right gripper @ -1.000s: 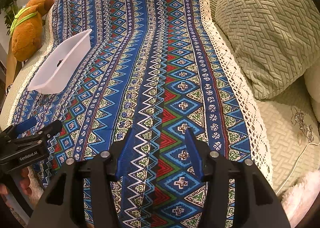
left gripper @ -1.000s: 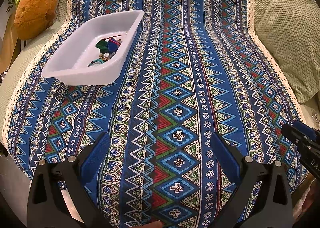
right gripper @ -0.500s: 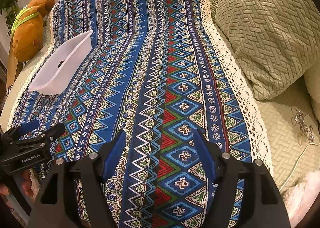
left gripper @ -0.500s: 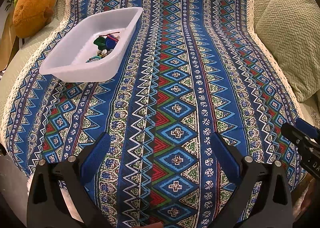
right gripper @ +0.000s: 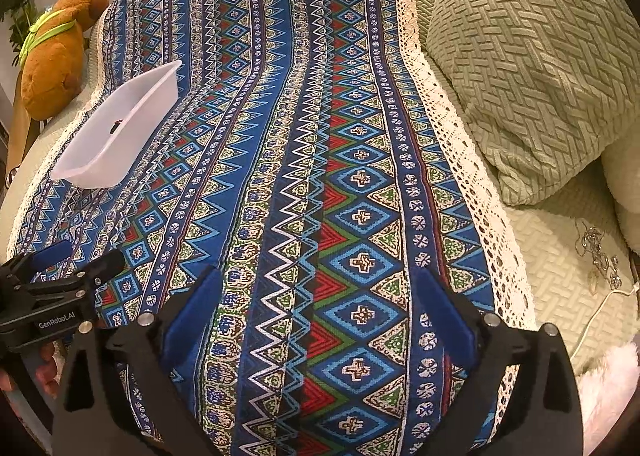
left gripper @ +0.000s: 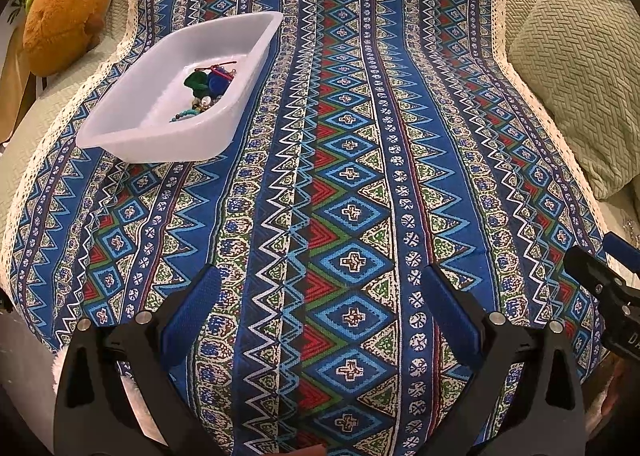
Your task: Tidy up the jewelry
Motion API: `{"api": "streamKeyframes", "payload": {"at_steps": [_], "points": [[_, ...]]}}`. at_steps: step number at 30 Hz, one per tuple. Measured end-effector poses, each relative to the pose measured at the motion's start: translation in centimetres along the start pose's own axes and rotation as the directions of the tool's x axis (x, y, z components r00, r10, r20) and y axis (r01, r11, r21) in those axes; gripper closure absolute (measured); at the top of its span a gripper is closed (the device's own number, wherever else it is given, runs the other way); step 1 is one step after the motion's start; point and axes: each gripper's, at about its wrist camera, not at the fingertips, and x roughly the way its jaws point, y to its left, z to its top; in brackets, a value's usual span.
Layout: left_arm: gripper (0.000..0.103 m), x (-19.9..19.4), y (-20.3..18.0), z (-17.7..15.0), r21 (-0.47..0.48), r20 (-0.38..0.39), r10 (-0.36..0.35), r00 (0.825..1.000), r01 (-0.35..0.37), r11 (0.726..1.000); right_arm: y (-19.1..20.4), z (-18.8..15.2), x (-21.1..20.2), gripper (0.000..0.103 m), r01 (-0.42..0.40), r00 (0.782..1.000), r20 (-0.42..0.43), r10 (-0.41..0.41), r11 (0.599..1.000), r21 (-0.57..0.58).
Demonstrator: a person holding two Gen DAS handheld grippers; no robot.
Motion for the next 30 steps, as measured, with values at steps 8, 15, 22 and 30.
{"api": "streamKeyframes", "payload": {"at_steps": [8,15,22,30], "points": [[0.005,0.12,-0.12,0.04,-0.001,-0.004,-0.001,1.0,0.001,1.0,0.08,-0.09,-0.07,0.007,-0.001,1.0,0.001,0.001,1.0,0.0],[0.005,0.21,0.11,-0.06,-0.001,-0.006,-0.004,1.0,0.004,1.0,0.13,-0.09,-0.07,0.007,-0.001,1.0,0.001,0.001,1.0,0.0],[0.005,0.26,0.04,-0.05,-0.001,-0.007,-0.003,1.0,0.003,1.0,0.13,-0.15,-0.08,0.007,-0.001,1.0,0.0,0.001,1.0,0.001],[0.005,-0.16,0.12,-0.27,0.009,0.028,-0.003,1.0,0.003,1.0,0.08,-0.13,-0.03,0.007,-0.002,1.0,0.0,0.002,1.0,0.001]]}}
